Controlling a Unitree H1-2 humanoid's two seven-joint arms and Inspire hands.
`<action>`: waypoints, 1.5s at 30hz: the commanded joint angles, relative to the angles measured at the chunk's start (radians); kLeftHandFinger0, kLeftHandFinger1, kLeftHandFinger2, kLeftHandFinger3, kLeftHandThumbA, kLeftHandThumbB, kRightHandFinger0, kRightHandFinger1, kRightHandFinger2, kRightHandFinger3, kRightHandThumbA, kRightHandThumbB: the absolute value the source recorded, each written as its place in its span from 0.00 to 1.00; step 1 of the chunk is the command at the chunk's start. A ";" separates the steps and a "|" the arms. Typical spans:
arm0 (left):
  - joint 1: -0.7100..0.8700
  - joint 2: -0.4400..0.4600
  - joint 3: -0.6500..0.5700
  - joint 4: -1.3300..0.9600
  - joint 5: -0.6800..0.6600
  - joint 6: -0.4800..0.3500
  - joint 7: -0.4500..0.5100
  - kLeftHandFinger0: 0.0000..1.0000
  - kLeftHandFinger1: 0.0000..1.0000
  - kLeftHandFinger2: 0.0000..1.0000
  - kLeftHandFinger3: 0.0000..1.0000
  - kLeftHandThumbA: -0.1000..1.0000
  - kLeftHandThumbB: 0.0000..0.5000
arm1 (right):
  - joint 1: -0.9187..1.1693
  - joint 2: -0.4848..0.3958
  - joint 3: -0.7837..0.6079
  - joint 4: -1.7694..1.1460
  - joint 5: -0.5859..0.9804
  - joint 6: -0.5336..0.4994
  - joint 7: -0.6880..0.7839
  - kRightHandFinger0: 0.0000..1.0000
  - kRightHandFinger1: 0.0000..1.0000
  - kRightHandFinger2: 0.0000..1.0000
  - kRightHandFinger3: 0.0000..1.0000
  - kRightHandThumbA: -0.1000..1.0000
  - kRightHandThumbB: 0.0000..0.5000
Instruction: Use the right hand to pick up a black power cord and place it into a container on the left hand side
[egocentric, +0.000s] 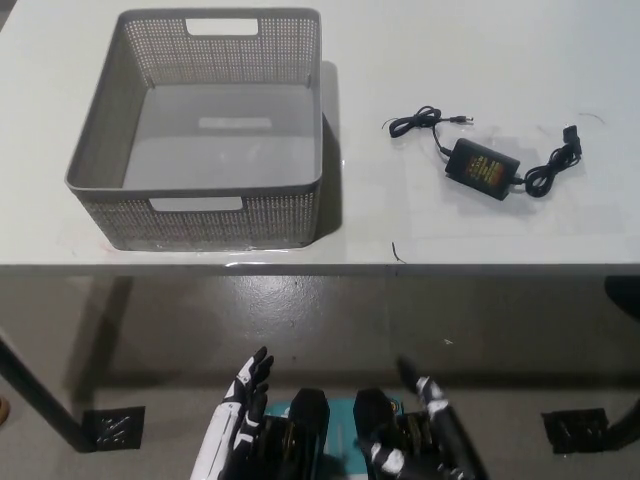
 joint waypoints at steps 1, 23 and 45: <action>-0.025 -0.005 0.010 -0.014 0.003 -0.047 0.023 1.00 1.00 1.00 1.00 1.00 0.02 | -0.042 -0.034 -0.044 -0.222 -0.019 0.002 0.016 1.00 1.00 1.00 1.00 0.88 0.54; 0.033 -0.021 0.024 -0.002 0.006 -0.070 0.046 1.00 1.00 1.00 1.00 1.00 0.02 | -0.478 -0.220 -0.177 -0.386 -0.214 0.334 0.101 1.00 1.00 1.00 1.00 0.73 0.82; 0.072 -0.011 0.009 -0.011 -0.015 -0.080 0.018 1.00 1.00 1.00 1.00 1.00 0.02 | -0.944 -0.397 -0.014 0.144 -0.432 0.611 0.267 1.00 1.00 1.00 1.00 0.87 1.00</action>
